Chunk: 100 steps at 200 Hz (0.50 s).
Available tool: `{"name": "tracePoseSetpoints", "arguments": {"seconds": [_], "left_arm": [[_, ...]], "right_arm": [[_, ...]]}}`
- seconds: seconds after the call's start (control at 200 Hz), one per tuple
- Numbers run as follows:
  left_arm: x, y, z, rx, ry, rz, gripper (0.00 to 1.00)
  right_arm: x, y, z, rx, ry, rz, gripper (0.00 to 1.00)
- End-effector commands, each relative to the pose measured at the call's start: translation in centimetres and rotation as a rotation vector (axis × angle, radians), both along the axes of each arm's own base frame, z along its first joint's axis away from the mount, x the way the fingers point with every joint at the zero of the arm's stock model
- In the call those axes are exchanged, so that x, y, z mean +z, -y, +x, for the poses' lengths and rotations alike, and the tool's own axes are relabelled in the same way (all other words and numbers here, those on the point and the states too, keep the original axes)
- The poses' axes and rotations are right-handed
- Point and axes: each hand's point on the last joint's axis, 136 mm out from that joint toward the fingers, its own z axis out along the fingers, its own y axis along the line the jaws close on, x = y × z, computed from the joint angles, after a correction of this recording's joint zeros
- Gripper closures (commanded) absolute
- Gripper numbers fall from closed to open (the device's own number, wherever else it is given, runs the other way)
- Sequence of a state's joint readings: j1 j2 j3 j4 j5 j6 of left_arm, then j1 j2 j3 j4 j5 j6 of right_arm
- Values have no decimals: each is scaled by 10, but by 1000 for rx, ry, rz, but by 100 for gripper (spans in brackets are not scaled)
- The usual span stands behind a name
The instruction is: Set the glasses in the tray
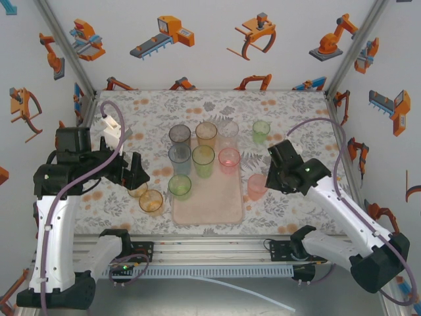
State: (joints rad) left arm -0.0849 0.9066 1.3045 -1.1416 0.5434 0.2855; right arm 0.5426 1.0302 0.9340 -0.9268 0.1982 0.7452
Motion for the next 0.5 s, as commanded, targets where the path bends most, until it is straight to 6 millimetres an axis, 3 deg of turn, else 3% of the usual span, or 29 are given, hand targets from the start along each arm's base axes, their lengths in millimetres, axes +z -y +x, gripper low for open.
{"name": "tracePoseSetpoints", "arguments": {"seconds": [0.0, 0.496], "left_arm": [[-5, 3, -7, -28, -11, 0, 3], [-5, 4, -8, -36, -11, -5, 3]], "right_arm": [[3, -2, 4, 18, -3, -1, 61], [-11, -4, 14, 10, -30, 31, 61]]}}
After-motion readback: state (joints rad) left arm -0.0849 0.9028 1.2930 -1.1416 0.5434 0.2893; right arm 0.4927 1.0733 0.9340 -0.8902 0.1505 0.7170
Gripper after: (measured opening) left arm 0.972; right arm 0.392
